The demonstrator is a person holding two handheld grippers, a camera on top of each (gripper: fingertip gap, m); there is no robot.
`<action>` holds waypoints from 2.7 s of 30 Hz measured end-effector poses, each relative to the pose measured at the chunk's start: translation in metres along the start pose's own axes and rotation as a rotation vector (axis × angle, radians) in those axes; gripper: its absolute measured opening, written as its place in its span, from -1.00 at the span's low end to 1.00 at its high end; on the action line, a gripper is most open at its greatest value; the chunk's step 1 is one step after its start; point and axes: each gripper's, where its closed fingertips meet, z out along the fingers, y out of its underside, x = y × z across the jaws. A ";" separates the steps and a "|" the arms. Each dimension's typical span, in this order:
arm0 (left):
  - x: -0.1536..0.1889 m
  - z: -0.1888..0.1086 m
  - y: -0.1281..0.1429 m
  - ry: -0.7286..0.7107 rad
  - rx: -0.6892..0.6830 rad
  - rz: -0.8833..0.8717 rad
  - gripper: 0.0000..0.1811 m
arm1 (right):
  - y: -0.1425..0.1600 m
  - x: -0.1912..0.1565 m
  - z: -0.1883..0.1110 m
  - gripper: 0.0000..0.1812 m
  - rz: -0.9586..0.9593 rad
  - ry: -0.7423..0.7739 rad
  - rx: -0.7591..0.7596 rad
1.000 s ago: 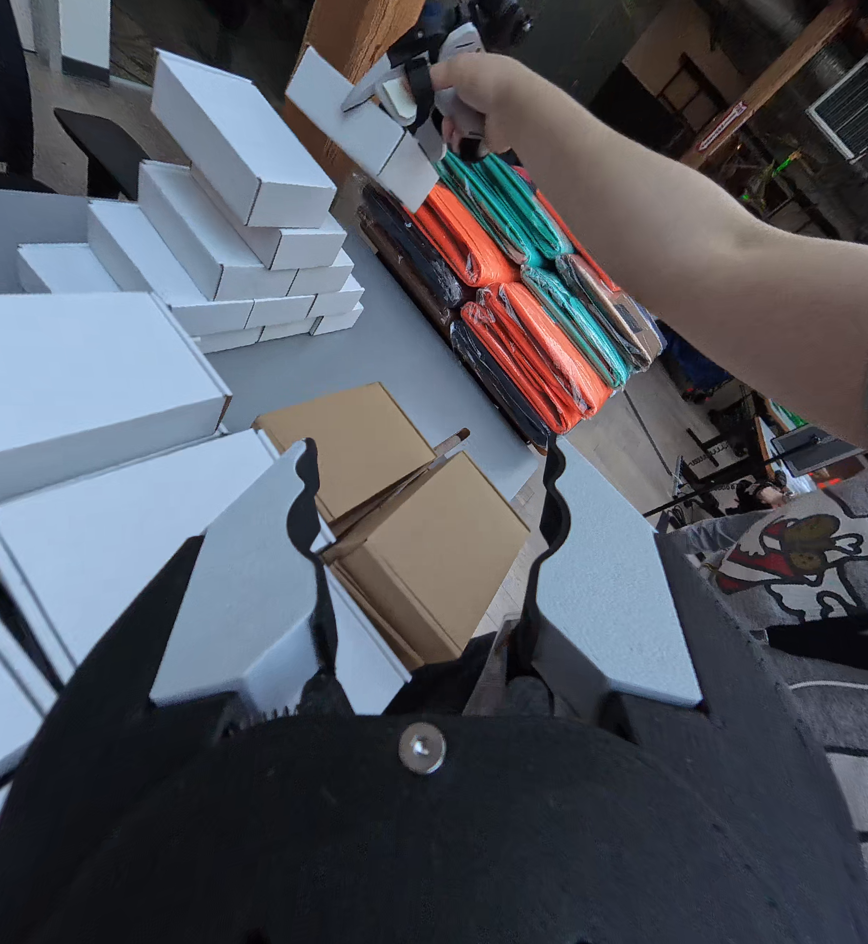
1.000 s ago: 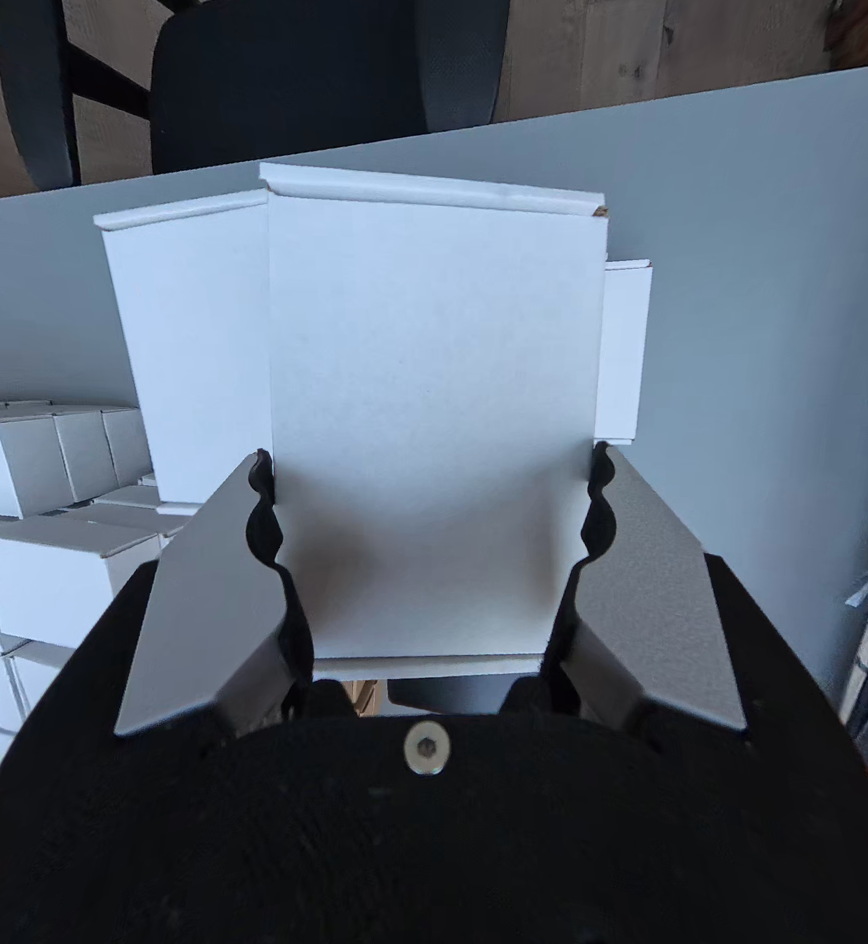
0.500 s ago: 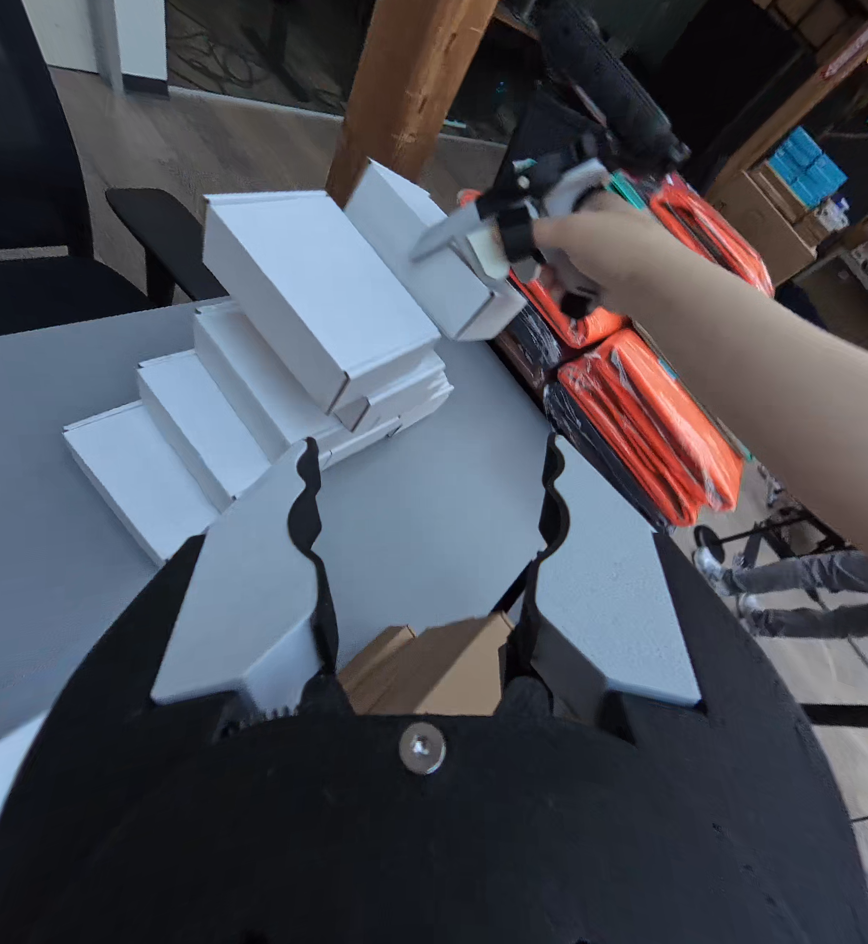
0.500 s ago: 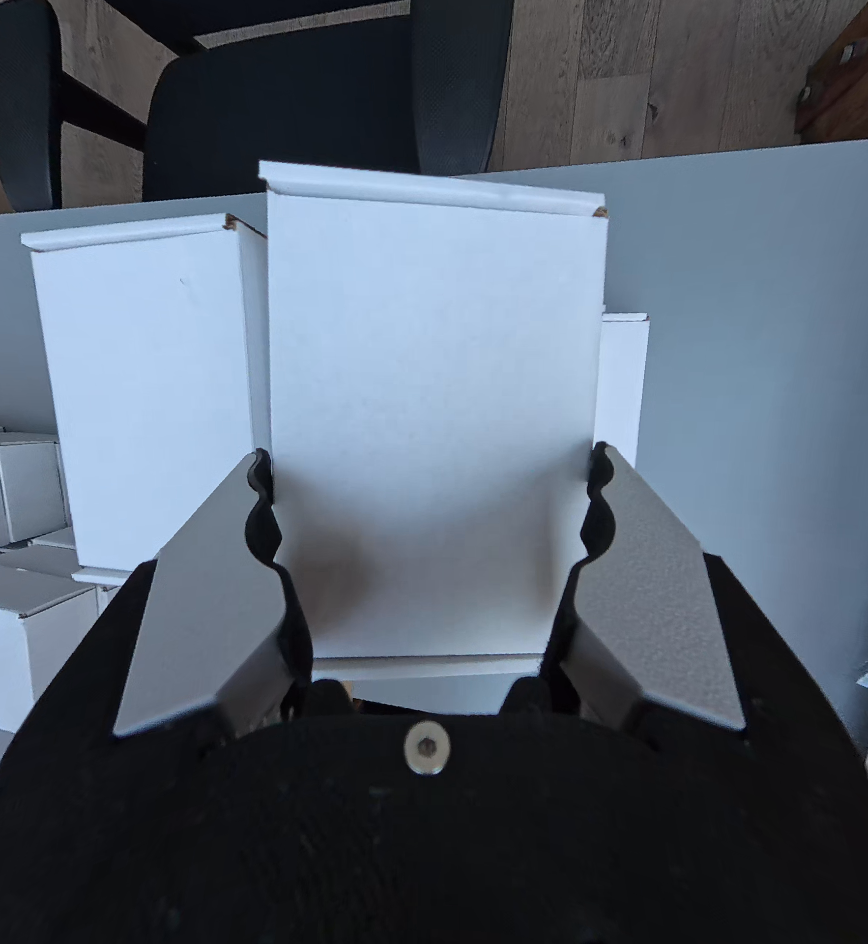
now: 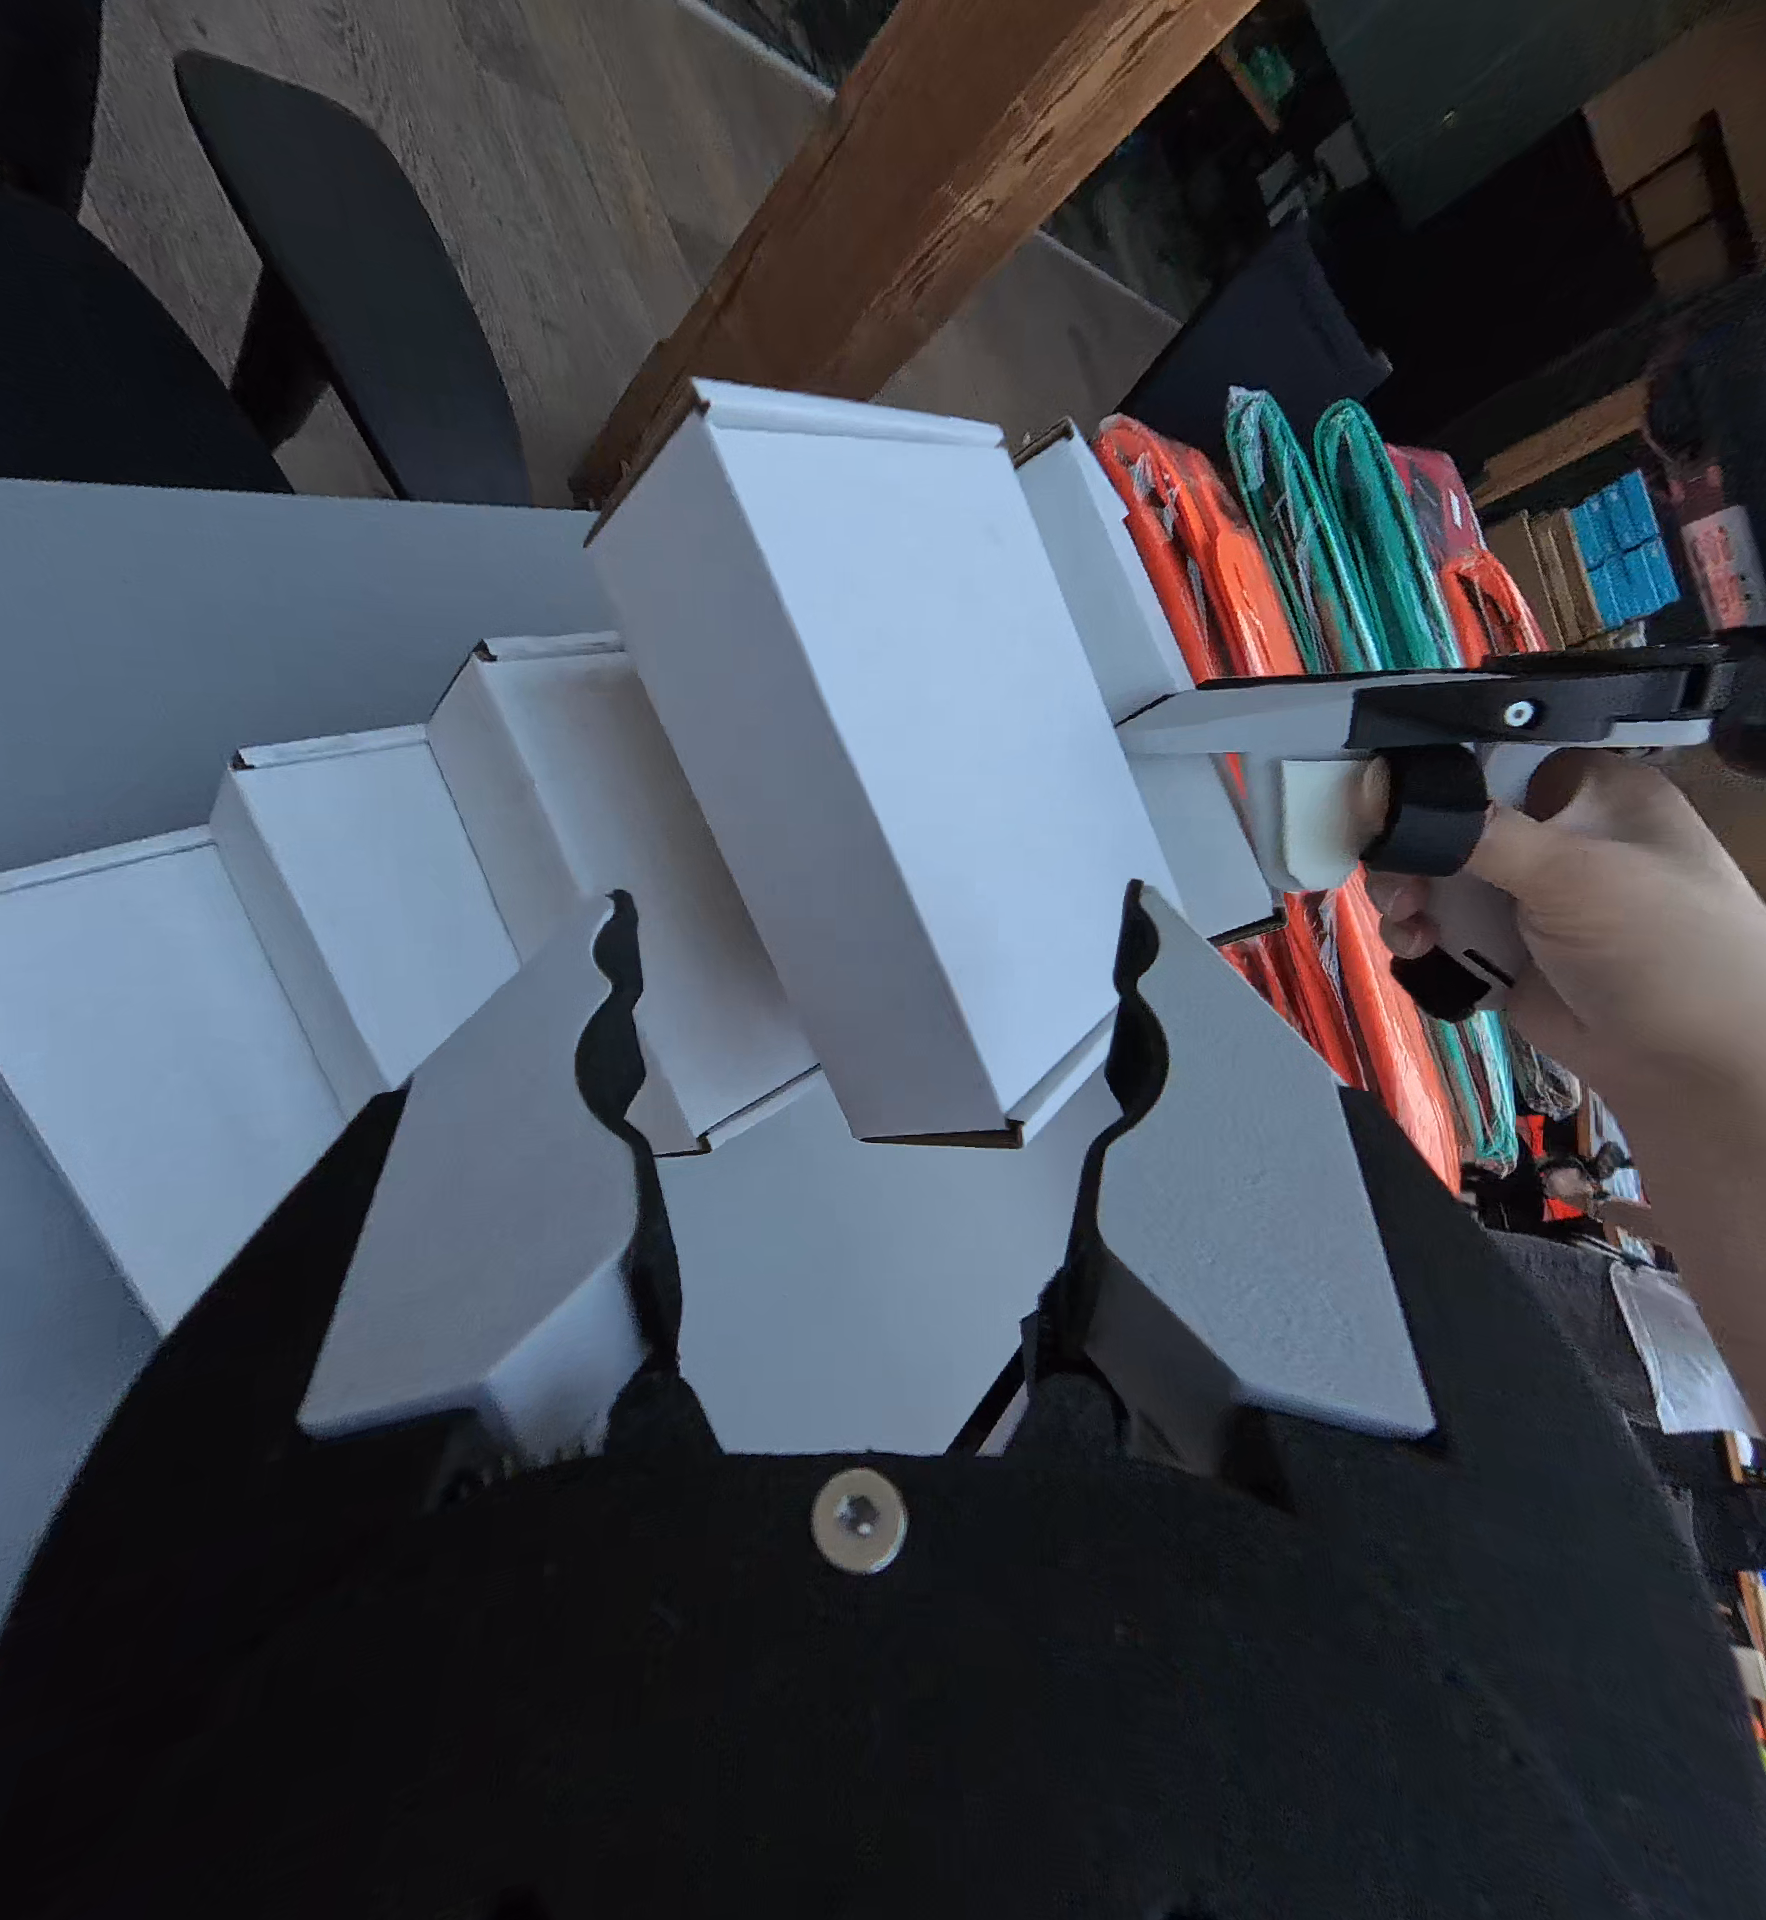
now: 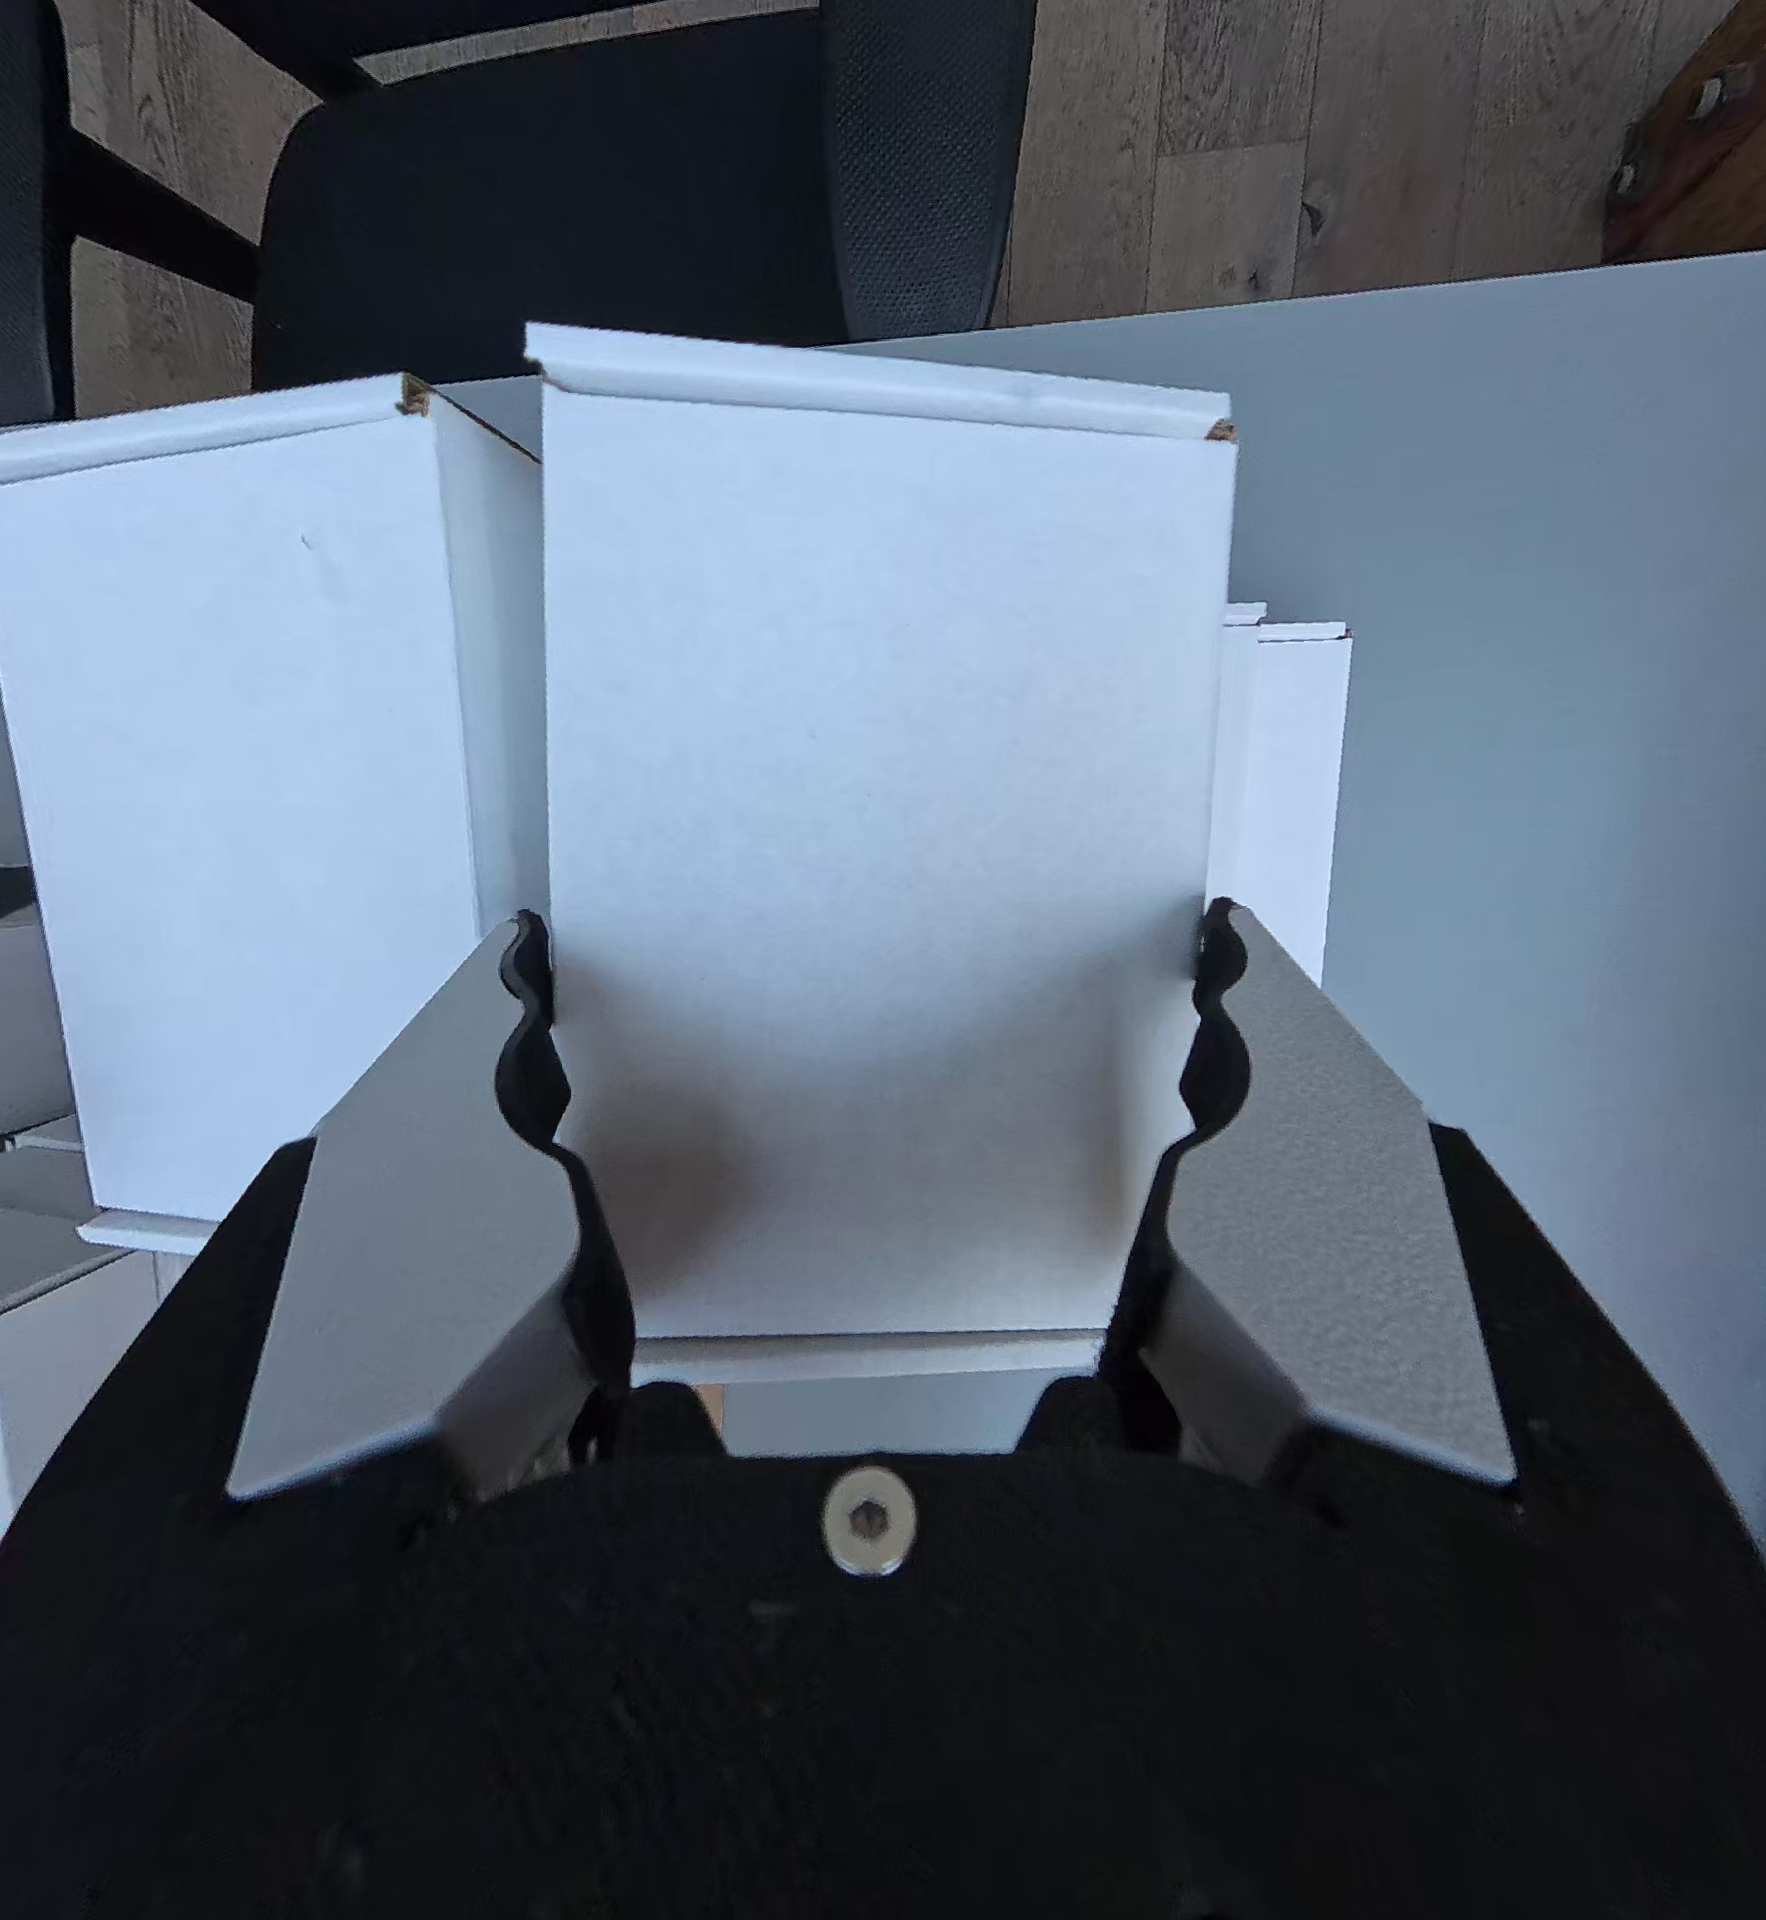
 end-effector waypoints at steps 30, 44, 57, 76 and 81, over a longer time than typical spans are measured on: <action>0.015 0.015 0.004 0.063 -0.016 0.141 -0.25 | -0.005 -0.015 -0.020 0.24 0.175 -0.270 0.123; 0.015 0.016 0.014 -0.023 -0.071 0.221 -0.26 | 0.008 -0.009 -0.021 -0.01 -0.054 -0.219 0.104; 0.017 0.018 0.017 -0.072 -0.138 0.314 -0.24 | -0.005 -0.013 -0.017 -0.01 -0.152 -0.071 0.100; 0.013 0.020 0.009 -0.065 -0.138 0.318 -0.25 | 0.003 -0.014 -0.029 0.02 -0.180 -0.156 0.142; 0.013 0.020 0.010 -0.060 -0.138 0.324 -0.25 | 0.008 -0.021 -0.036 0.08 -0.257 -0.210 0.164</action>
